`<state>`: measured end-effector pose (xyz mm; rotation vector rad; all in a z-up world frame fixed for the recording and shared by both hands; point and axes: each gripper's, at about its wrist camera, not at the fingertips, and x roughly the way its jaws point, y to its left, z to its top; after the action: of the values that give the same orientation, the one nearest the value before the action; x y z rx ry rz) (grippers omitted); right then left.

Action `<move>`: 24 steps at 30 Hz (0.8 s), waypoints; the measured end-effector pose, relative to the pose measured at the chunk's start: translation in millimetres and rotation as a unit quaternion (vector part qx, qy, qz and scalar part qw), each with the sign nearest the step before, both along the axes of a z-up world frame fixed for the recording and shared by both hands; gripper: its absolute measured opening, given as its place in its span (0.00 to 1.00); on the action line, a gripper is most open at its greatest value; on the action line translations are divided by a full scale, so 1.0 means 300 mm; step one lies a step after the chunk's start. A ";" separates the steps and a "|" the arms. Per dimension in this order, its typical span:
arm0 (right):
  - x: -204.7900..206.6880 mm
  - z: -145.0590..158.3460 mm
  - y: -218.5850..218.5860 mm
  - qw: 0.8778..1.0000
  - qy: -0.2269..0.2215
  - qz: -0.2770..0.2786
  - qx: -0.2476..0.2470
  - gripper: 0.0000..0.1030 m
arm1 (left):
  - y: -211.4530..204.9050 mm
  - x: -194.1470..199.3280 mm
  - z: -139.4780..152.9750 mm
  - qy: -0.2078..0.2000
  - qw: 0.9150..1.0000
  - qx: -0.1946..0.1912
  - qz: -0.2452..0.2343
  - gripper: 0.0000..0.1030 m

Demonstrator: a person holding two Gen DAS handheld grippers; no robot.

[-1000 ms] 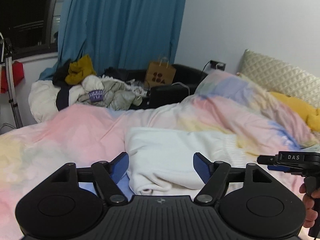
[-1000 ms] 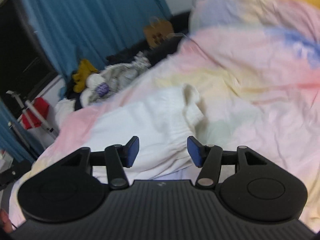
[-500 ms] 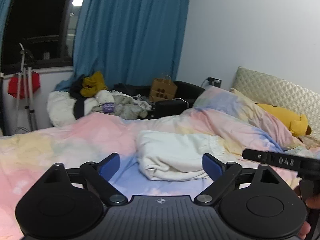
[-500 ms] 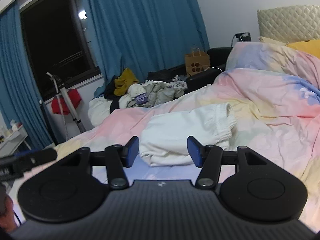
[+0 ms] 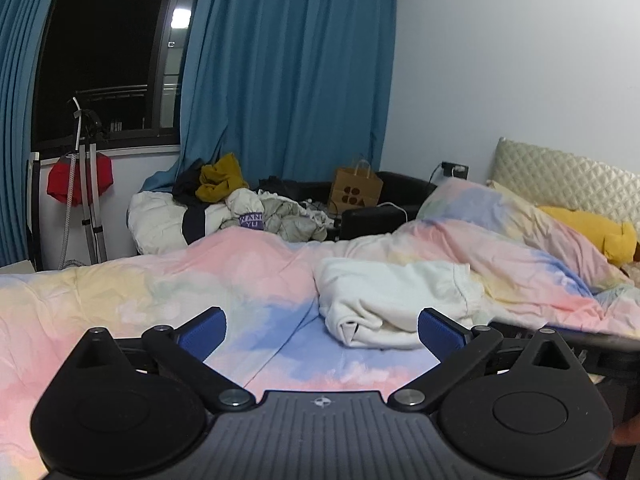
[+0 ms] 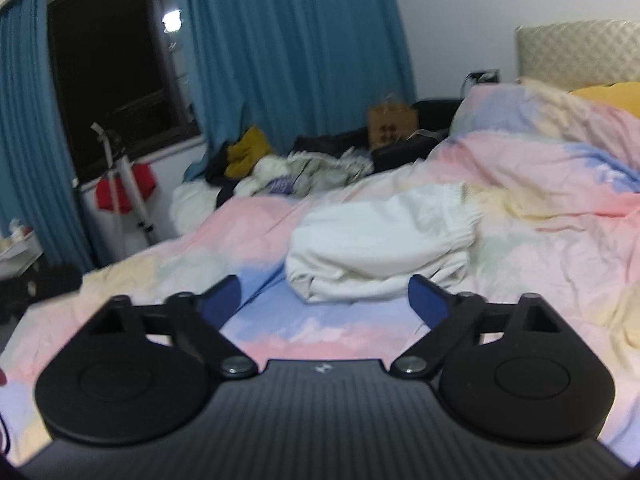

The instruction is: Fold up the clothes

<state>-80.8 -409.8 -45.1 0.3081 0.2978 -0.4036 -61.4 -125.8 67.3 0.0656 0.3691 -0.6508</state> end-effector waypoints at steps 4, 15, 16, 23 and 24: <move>-0.005 -0.013 0.026 1.000 0.003 -0.020 -0.023 0.90 | -0.005 0.014 -0.015 0.003 1.000 0.007 0.004 1.00; -0.010 -0.023 0.050 0.998 0.012 -0.036 -0.048 0.90 | -0.021 0.018 -0.033 -0.001 0.999 0.030 0.011 1.00; -0.011 -0.024 0.047 0.998 0.013 -0.038 -0.045 0.90 | -0.025 0.015 -0.036 -0.005 0.999 0.034 0.012 1.00; -0.012 -0.030 0.057 0.997 0.019 -0.054 -0.050 0.90 | -0.037 0.012 -0.050 -0.015 0.999 0.039 0.013 1.00; -0.012 -0.030 0.058 0.997 0.020 -0.055 -0.051 0.90 | -0.038 0.013 -0.052 -0.017 0.999 0.040 0.014 1.00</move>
<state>-84.2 -392.4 -54.2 0.2177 0.2986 -0.5310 -57.3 -137.0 51.7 0.1464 0.3632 -0.6061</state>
